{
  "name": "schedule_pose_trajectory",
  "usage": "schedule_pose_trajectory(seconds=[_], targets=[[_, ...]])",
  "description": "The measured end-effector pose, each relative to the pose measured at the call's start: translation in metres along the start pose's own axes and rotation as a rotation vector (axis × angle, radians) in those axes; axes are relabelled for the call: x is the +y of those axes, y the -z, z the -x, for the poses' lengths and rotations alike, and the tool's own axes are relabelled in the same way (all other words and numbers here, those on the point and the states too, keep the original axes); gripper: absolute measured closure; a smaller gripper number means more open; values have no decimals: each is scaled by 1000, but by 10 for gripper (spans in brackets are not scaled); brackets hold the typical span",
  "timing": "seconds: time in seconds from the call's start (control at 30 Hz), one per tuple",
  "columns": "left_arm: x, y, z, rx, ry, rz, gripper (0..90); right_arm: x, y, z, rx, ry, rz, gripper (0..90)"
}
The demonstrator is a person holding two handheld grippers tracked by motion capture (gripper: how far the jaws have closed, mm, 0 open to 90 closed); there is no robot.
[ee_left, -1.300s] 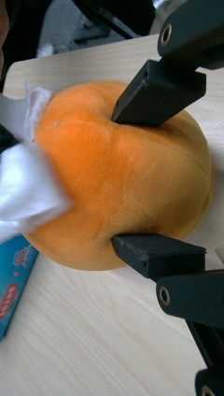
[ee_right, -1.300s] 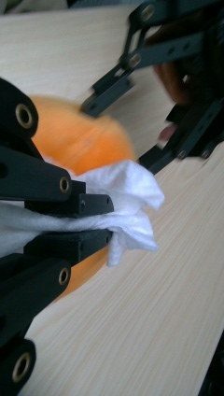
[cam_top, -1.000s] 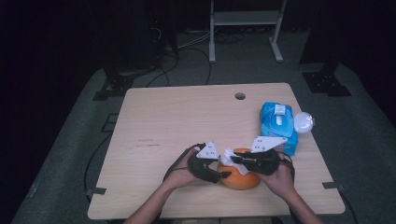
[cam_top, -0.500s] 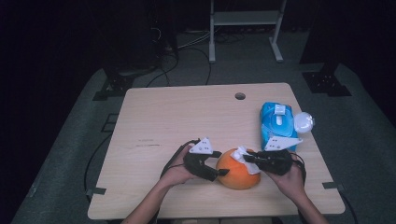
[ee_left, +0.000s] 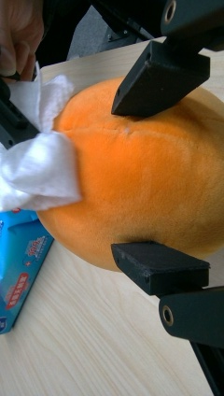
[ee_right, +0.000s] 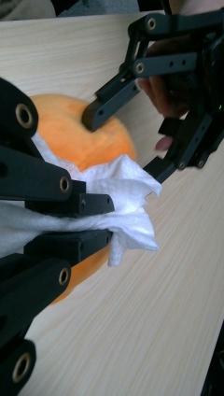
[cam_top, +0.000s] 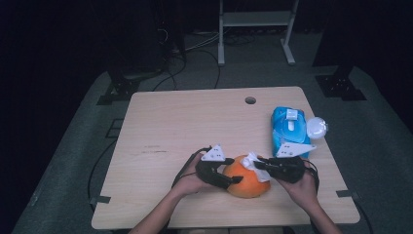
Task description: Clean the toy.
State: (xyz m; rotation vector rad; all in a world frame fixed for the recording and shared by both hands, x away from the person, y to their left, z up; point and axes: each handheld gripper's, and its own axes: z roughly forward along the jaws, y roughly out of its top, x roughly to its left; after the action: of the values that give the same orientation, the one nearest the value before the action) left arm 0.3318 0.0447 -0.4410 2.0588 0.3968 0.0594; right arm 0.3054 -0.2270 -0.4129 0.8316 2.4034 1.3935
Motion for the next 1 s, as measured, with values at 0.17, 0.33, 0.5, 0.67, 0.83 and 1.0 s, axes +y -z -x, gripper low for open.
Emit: schedule_pose_trajectory(seconds=[0.17, 0.33, 0.5, 0.67, 0.83, 1.0], targets=[[-2, 2, -2, 1, 12, 3, 281, -12, 12, 8, -21, -42, -2, 823], [9, 11, 3, -3, -24, 2, 250, -8, 8, 4, -5, -25, 0, 824], [18, 11, 8, 28, -42, -4, 273, 10, -5, -10, 25, 24, 25, 824], [9, 11, -1, 17, 22, -3, 311, 12, -7, -10, 11, 36, 29, 823], [7, 9, -4, 17, 50, 0, 313, -1, 1, 1, 15, -26, 33, 823], [7, 10, -6, 23, 56, -5, 312, -15, 8, 5, 36, -79, 27, 823]])
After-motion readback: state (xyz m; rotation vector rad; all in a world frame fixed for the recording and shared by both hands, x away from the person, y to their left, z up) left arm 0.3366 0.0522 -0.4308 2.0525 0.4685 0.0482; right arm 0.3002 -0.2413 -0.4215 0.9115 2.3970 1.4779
